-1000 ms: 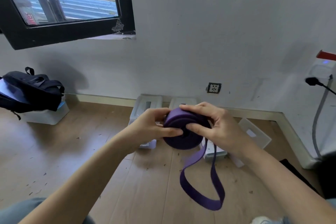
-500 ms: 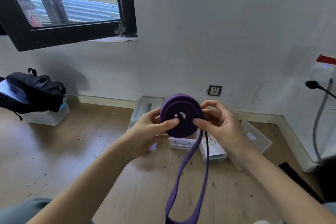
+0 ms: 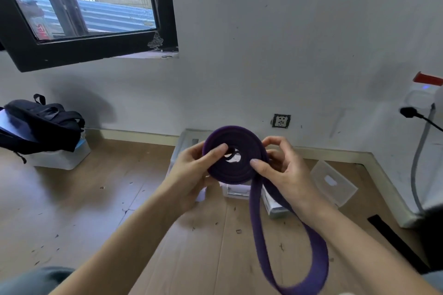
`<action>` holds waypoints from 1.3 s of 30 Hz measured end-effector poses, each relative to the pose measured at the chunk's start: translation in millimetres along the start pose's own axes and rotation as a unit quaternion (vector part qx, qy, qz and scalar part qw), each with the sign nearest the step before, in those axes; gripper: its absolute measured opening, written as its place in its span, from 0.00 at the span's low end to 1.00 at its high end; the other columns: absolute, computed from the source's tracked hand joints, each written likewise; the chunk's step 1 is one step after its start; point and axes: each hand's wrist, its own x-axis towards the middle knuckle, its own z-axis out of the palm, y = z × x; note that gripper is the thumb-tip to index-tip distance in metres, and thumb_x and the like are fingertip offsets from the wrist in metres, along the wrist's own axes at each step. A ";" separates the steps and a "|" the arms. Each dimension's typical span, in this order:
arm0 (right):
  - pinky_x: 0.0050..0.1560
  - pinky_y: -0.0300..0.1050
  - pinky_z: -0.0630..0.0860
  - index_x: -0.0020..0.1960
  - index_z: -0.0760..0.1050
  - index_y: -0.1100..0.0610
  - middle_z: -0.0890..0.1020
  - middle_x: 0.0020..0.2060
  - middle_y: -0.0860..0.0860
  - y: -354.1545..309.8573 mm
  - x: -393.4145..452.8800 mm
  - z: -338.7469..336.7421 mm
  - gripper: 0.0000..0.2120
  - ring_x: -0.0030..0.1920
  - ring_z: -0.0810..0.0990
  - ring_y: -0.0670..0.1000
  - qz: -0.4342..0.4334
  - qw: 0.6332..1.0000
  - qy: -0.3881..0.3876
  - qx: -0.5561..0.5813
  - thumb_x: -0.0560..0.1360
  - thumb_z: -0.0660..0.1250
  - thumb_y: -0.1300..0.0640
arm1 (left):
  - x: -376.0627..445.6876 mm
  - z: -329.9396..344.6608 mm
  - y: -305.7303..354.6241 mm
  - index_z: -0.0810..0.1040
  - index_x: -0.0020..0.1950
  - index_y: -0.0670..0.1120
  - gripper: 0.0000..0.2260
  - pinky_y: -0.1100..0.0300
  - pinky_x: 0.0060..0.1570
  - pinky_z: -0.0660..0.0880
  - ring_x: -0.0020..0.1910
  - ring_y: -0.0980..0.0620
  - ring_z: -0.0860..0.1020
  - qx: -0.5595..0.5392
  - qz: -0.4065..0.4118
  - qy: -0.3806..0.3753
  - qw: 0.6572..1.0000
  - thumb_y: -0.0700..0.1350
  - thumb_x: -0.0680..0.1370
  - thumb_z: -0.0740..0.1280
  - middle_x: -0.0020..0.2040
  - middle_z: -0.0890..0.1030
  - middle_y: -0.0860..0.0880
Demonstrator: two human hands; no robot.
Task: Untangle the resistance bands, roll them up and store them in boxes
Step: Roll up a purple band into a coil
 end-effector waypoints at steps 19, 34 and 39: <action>0.52 0.54 0.80 0.50 0.79 0.49 0.84 0.47 0.56 10.0 -7.9 -29.3 0.16 0.49 0.83 0.55 0.019 0.999 0.035 -0.002 0.62 0.72 0.50 | -4.6 11.8 -10.5 0.77 0.58 0.42 0.18 0.62 0.42 0.79 0.48 0.50 0.83 0.086 -0.058 -0.063 0.993 0.43 0.69 0.71 0.51 0.84 0.45; 0.45 0.48 0.82 0.58 0.72 0.52 0.82 0.46 0.56 17.9 -12.9 -47.4 0.19 0.43 0.84 0.53 0.124 0.989 -0.064 -0.057 0.70 0.73 0.56 | -3.8 29.8 -18.9 0.79 0.56 0.41 0.14 0.60 0.41 0.80 0.45 0.49 0.82 0.208 -0.071 0.039 0.975 0.44 0.72 0.71 0.48 0.83 0.44; 0.44 0.34 0.78 0.55 0.78 0.43 0.84 0.47 0.45 -0.4 -14.3 -69.9 0.14 0.48 0.82 0.45 0.065 0.985 -0.138 -0.080 0.72 0.71 0.55 | 0.1 40.6 -14.1 0.76 0.60 0.47 0.21 0.54 0.52 0.79 0.54 0.48 0.81 0.249 -0.171 -0.126 0.945 0.51 0.68 0.71 0.53 0.83 0.47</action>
